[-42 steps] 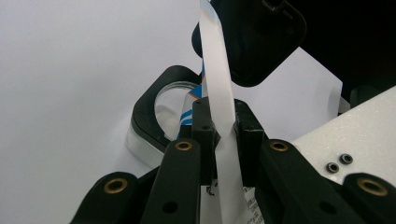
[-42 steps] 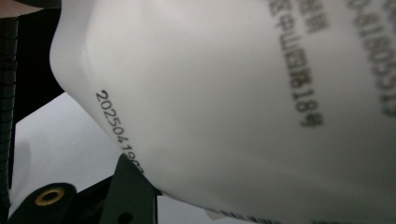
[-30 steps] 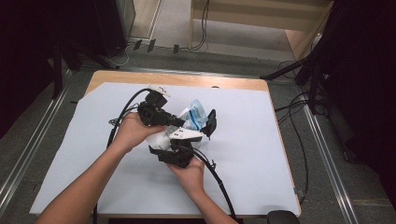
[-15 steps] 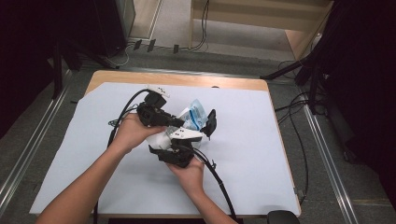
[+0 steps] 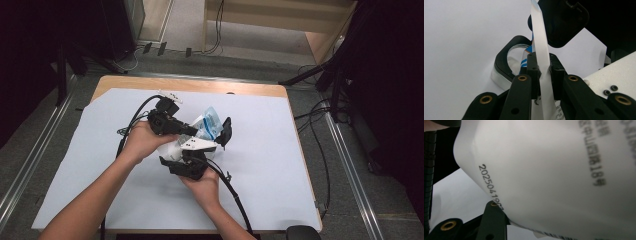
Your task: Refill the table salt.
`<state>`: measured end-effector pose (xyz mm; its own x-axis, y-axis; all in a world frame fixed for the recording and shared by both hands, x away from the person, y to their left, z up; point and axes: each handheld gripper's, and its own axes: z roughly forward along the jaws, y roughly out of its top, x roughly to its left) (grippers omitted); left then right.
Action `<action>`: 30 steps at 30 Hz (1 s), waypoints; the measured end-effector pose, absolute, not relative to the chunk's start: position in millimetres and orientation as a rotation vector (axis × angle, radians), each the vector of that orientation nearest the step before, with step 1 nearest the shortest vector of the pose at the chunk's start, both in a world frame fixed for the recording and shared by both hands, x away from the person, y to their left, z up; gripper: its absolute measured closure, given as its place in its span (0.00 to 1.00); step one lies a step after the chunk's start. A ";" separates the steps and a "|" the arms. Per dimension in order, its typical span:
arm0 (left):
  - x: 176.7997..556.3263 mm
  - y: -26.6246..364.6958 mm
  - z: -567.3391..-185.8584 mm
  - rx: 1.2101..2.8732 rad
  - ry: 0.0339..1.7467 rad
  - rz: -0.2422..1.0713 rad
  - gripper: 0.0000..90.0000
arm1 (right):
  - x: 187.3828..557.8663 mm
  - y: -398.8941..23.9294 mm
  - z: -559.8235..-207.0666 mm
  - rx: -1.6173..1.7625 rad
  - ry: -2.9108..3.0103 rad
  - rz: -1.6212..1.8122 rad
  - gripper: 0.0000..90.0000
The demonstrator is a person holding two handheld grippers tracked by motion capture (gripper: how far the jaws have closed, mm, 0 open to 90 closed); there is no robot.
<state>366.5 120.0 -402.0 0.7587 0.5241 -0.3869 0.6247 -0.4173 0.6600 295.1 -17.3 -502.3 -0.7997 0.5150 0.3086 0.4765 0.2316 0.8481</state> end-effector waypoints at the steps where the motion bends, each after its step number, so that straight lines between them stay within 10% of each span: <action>1: 366.6 119.9 -401.9 2.107 0.861 -0.150 0.93 | 294.9 -17.1 -502.2 0.977 2.439 1.653 0.61; 30: 366.4 118.9 -401.6 2.095 0.857 -0.154 0.92 | 295.8 -15.9 -501.4 1.001 2.429 1.666 0.67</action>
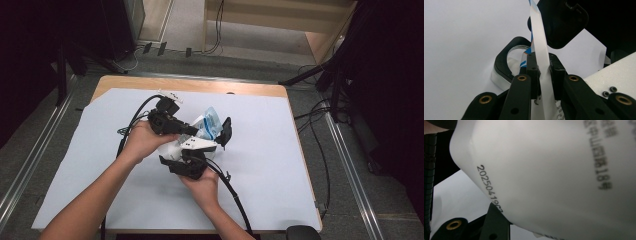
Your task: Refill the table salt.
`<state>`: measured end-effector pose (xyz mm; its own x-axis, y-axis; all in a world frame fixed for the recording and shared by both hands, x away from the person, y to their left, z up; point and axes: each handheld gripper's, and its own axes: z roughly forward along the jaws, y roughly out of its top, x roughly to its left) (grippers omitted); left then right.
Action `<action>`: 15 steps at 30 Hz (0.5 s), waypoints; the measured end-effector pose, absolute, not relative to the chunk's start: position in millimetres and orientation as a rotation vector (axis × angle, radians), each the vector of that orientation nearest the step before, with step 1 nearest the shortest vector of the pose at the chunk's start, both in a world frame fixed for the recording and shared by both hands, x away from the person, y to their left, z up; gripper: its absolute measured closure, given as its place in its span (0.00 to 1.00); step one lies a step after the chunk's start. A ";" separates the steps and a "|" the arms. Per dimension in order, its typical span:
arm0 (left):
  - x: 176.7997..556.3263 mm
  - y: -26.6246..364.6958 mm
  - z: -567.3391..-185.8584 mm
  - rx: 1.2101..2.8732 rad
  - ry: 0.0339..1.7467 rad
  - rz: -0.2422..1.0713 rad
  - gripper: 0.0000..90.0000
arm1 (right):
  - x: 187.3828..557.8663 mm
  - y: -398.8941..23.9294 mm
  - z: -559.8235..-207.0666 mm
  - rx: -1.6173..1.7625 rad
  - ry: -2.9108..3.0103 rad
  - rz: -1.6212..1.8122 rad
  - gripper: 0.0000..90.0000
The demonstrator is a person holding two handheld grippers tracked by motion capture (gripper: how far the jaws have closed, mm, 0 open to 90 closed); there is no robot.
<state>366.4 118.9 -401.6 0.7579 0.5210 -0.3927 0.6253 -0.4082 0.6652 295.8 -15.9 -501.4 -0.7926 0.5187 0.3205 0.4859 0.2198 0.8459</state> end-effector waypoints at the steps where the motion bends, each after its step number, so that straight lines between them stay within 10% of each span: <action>1: 366.4 118.8 -401.4 2.097 0.859 -0.153 0.92 | 295.8 -15.8 -501.4 1.004 2.428 1.668 0.67; 15: 366.2 118.8 -401.5 2.103 0.861 -0.144 0.92 | 295.4 -15.3 -501.6 0.994 2.429 1.665 0.66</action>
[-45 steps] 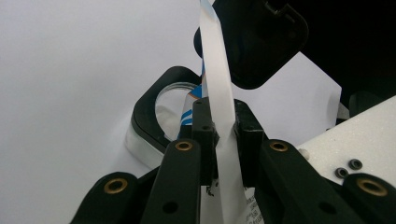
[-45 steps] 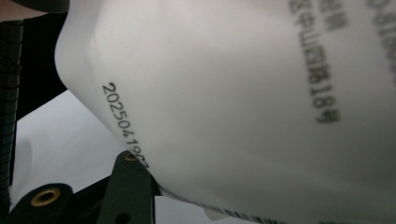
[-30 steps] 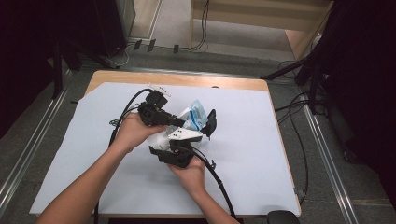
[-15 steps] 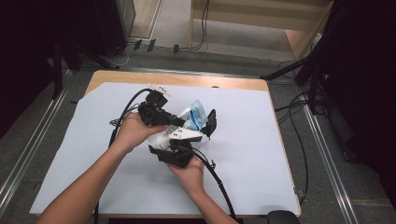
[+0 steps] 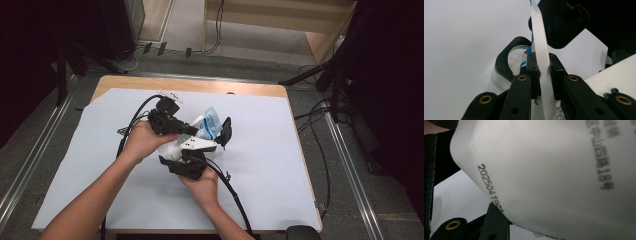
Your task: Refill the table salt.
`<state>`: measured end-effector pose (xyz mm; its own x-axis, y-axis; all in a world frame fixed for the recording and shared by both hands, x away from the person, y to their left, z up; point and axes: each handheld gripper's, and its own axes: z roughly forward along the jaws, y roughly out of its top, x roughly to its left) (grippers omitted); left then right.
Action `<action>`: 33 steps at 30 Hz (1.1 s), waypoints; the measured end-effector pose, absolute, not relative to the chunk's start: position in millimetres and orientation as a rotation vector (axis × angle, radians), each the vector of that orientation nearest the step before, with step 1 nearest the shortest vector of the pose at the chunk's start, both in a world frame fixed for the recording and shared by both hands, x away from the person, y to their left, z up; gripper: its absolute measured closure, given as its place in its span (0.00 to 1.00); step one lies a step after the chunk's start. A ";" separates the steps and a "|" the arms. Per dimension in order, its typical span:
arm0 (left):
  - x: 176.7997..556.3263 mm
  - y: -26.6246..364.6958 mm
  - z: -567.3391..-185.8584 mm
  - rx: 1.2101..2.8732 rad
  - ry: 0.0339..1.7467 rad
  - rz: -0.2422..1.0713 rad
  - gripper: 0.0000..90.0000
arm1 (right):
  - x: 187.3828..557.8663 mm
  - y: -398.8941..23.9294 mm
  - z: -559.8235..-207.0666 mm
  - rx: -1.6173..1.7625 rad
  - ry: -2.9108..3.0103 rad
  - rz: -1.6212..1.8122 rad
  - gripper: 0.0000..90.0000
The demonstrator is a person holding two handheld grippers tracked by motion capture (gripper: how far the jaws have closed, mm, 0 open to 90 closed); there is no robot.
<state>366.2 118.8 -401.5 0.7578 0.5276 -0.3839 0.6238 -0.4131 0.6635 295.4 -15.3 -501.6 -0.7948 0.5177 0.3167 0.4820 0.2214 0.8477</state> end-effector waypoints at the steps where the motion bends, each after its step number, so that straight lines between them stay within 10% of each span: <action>1: 366.2 118.7 -401.5 2.102 0.862 -0.144 0.92 | 295.4 -15.3 -501.7 0.993 2.429 1.664 0.66; 33: 363.7 121.3 -400.6 2.092 0.847 -0.161 0.87 | 297.2 -19.2 -500.1 1.030 2.414 1.703 0.68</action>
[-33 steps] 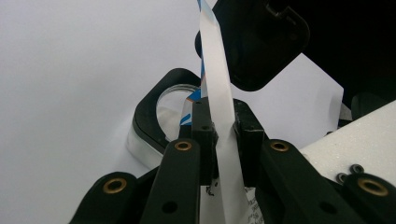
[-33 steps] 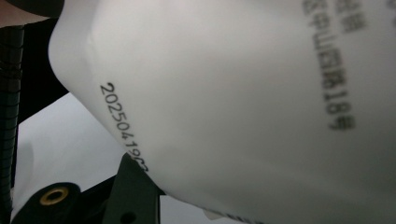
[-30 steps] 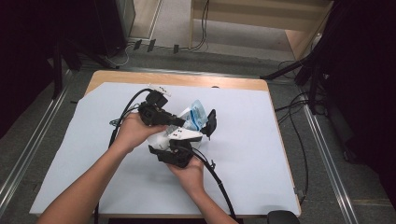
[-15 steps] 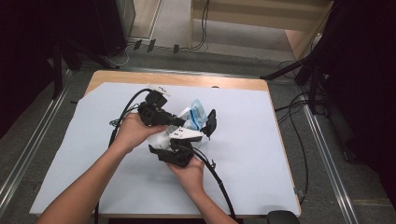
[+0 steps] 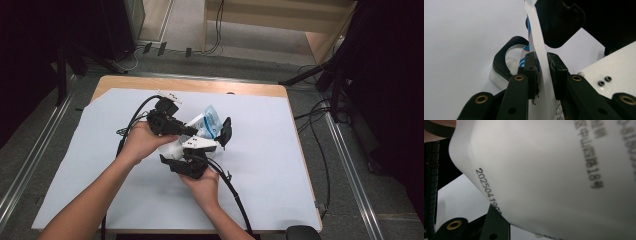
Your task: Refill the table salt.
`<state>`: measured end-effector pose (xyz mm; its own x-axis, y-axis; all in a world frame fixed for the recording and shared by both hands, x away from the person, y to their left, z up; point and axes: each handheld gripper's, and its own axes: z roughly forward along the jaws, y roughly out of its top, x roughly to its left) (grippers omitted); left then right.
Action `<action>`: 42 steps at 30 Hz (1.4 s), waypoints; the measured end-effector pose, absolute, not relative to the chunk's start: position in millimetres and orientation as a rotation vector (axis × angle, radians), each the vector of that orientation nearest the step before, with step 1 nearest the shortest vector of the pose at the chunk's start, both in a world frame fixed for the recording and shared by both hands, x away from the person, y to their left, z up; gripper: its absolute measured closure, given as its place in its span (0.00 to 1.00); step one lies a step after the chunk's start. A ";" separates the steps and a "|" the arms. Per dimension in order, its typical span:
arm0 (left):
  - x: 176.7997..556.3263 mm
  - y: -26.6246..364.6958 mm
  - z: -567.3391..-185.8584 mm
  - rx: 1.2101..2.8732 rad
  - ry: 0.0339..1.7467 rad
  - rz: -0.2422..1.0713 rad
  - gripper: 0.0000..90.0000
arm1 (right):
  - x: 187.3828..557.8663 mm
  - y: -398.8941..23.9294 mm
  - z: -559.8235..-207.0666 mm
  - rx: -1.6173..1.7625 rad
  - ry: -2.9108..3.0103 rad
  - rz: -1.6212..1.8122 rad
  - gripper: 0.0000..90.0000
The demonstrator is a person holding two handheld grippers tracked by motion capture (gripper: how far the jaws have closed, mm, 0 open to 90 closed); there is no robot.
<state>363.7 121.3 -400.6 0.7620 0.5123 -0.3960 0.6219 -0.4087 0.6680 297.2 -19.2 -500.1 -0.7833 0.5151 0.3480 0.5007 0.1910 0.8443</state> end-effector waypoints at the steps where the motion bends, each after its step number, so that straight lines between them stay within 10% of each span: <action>1: 363.6 121.6 -400.3 2.097 0.846 -0.153 0.87 | 297.5 -19.6 -499.9 1.033 2.413 1.705 0.68; 42: 363.8 122.8 -400.0 2.092 0.880 -0.130 0.98 | 297.6 -15.8 -499.1 1.033 2.419 1.701 0.68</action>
